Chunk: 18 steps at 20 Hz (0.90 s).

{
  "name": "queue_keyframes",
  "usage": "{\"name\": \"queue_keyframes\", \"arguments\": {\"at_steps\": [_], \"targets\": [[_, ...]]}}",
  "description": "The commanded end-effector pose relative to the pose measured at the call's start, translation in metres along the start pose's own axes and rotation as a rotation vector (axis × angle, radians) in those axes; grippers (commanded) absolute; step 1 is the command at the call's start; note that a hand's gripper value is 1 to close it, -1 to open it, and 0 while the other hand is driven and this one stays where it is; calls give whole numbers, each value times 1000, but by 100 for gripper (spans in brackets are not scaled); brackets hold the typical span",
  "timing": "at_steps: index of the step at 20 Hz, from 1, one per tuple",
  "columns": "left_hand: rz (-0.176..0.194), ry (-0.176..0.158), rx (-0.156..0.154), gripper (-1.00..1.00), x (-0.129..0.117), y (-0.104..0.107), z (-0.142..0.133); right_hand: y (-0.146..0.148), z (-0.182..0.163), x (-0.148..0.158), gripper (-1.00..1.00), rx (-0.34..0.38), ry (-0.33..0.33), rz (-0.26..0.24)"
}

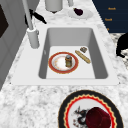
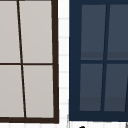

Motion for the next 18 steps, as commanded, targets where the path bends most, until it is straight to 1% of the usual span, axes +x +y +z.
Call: {"name": "queue_keyframes", "arguments": {"at_steps": [1,6,11,13,15,17,18], "targets": [[0,0,0,0,0,0,0,-3,23,12,-100,-12,55,26],[0,0,0,0,0,0,0,-2,46,32,-100,-24,154,28],[0,0,0,0,0,0,0,7,52,56,-100,-26,234,32],[0,0,0,0,0,0,0,16,54,64,-100,-63,262,44],[0,0,0,0,0,0,0,20,56,72,-100,-85,290,62],[0,0,0,0,0,0,0,23,61,75,-100,-128,336,104],[0,0,0,0,0,0,0,24,69,78,-100,-144,357,120]]}}
